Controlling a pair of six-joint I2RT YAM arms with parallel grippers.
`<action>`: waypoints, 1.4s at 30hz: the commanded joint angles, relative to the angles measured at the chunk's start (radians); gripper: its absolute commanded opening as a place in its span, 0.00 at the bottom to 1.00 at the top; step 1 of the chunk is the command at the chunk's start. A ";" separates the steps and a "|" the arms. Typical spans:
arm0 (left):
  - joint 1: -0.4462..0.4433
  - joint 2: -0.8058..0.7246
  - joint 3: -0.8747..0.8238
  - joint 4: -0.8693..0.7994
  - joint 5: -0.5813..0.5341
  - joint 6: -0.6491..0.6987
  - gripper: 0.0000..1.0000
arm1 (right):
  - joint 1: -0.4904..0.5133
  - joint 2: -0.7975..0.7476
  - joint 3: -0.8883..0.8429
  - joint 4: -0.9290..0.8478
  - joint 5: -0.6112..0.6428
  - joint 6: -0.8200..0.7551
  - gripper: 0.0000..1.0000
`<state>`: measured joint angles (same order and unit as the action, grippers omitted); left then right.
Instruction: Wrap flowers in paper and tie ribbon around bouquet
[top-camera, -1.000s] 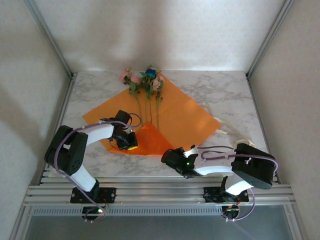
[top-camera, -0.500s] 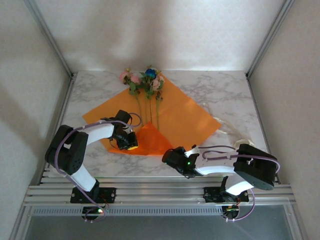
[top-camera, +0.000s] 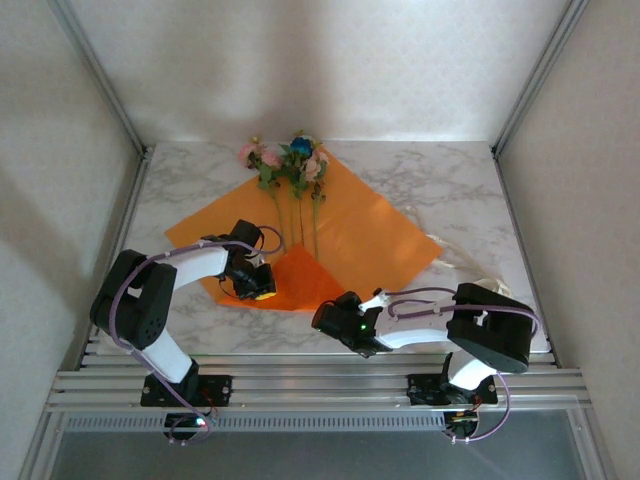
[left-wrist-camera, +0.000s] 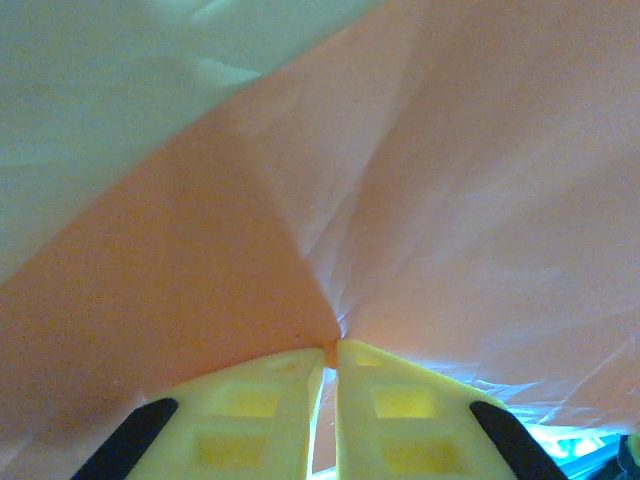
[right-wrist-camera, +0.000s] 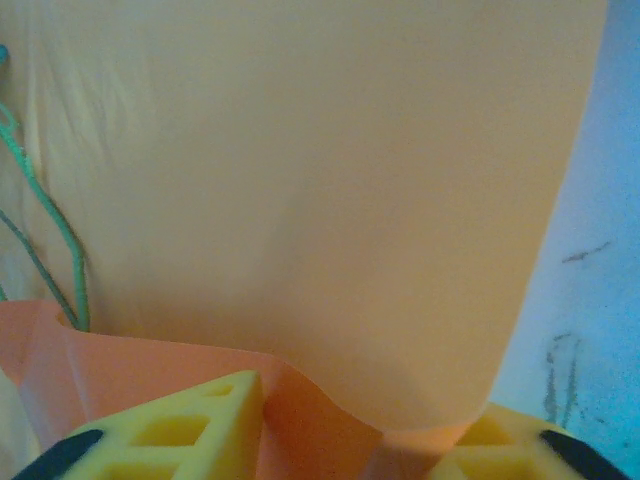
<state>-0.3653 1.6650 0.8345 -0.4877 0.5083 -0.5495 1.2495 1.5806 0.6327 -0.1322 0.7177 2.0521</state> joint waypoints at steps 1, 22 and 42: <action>-0.011 0.098 -0.066 -0.052 -0.145 0.006 0.12 | 0.025 0.011 0.061 0.001 -0.109 0.110 0.03; -0.011 0.036 -0.018 -0.067 -0.142 -0.051 0.14 | -0.073 -0.240 0.301 -0.318 -0.331 -0.870 0.06; -0.012 -0.212 0.018 -0.169 -0.270 -0.207 0.51 | -0.333 0.149 0.240 -0.126 -0.822 -0.827 0.00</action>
<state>-0.3794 1.5703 0.8528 -0.5480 0.3775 -0.6796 0.9314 1.7004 0.9058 -0.2481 -0.0731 1.1862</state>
